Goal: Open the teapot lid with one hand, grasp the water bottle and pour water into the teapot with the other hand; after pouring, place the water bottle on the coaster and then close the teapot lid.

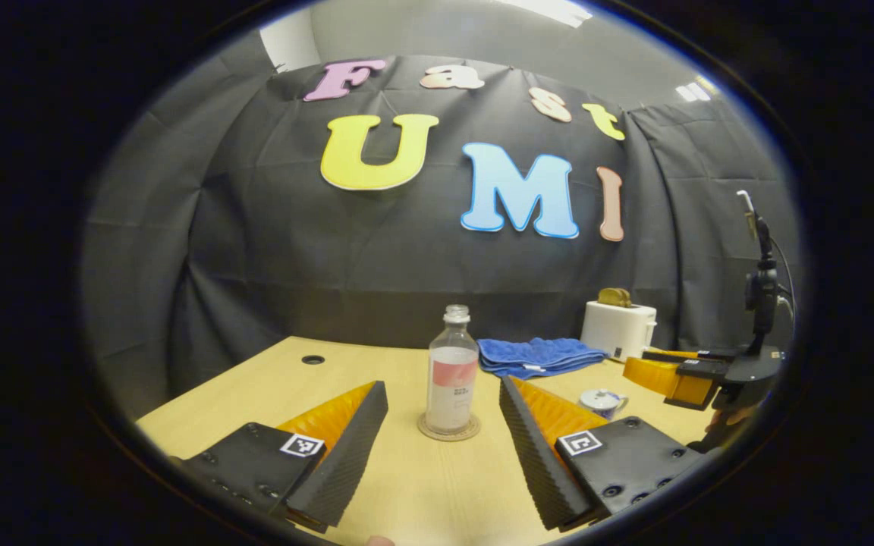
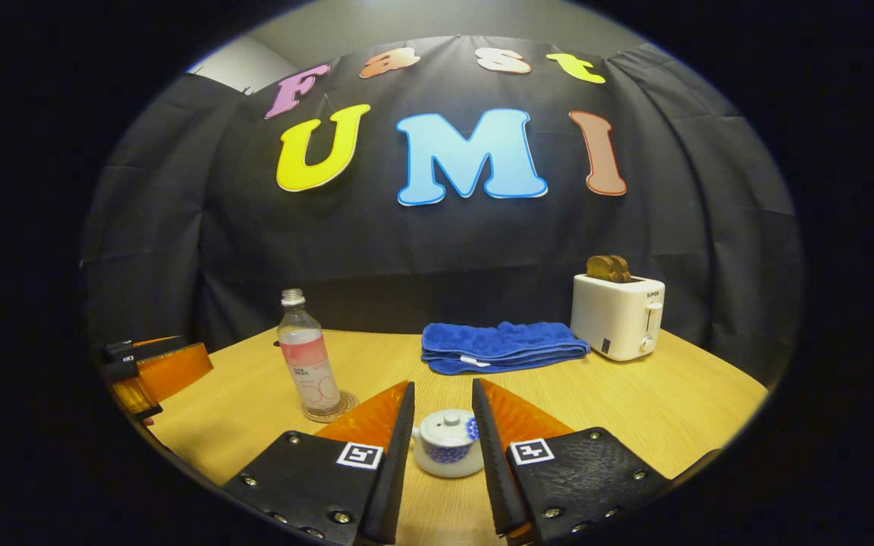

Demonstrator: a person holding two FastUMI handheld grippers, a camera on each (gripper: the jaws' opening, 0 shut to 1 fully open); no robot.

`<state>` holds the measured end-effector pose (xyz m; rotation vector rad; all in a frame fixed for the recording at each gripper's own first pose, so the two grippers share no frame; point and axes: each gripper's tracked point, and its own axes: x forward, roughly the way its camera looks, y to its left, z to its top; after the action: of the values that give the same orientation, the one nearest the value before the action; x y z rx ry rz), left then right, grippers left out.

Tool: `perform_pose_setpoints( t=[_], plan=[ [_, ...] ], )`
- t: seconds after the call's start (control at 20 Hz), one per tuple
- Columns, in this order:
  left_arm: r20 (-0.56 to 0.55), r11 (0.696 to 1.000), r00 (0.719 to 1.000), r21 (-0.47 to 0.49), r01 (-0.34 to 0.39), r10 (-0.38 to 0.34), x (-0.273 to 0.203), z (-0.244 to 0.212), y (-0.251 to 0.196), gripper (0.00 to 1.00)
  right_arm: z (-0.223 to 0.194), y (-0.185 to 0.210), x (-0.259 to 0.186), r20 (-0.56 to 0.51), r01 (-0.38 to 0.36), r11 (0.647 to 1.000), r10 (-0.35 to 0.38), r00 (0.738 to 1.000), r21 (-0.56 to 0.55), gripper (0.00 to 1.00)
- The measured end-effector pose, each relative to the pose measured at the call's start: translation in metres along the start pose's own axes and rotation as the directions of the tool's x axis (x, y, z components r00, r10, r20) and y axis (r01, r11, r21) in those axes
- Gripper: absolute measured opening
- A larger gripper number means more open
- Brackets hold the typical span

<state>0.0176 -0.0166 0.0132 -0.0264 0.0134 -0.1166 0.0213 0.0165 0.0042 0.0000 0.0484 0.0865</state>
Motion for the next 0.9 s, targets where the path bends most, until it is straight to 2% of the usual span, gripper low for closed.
perform_pose_setpoints(
  t=[0.2,0.5,0.75,0.9],
  plan=[
    [0.032,1.000,0.999,0.015,0.007,-0.007,-0.032,0.011,-0.020,1.00,0.012,0.022,-0.038,0.054,-0.015,1.000,0.016,0.998,-0.018,0.46],
    [0.024,1.000,1.000,0.025,0.002,-0.002,-0.070,-0.004,-0.037,1.00,-0.001,0.043,-0.080,0.070,-0.035,0.999,0.036,0.997,-0.026,0.46],
    [0.041,0.998,0.997,0.007,-0.064,0.064,-0.072,-0.027,-0.028,1.00,-0.018,0.049,-0.082,0.100,-0.025,0.999,0.028,0.995,-0.036,0.46],
    [0.044,0.996,0.995,0.013,-0.087,0.086,-0.069,-0.035,-0.025,1.00,-0.032,0.044,-0.076,0.100,-0.006,1.000,0.006,0.995,0.000,0.46]
  ],
)
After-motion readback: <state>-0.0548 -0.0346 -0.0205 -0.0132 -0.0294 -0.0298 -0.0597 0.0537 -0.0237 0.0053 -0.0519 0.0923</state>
